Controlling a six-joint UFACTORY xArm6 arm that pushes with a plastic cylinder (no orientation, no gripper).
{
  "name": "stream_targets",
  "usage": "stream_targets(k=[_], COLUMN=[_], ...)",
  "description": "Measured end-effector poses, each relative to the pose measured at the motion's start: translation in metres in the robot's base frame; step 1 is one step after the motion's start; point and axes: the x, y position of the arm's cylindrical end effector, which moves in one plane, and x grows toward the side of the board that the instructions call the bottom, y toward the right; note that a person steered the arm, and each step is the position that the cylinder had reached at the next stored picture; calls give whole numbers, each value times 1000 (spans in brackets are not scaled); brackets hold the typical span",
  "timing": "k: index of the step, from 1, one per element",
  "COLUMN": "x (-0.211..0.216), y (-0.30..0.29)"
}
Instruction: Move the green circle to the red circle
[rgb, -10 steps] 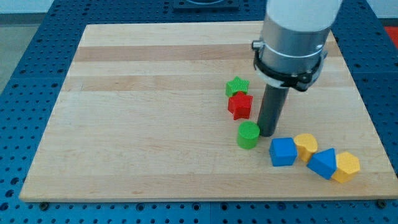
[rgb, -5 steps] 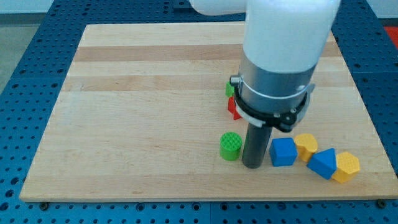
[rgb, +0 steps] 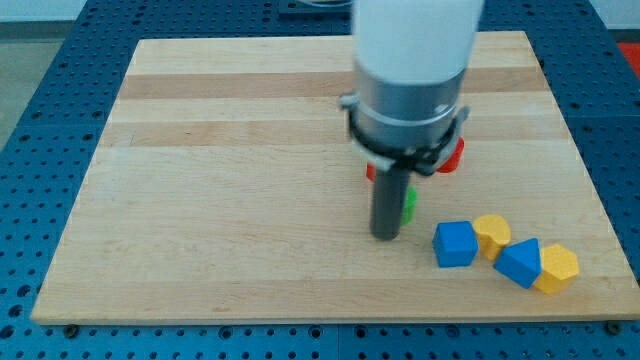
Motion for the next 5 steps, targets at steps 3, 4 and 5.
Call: stream_targets(k=[3, 4, 5], x=[-23, -40, -37], y=[13, 21, 21])
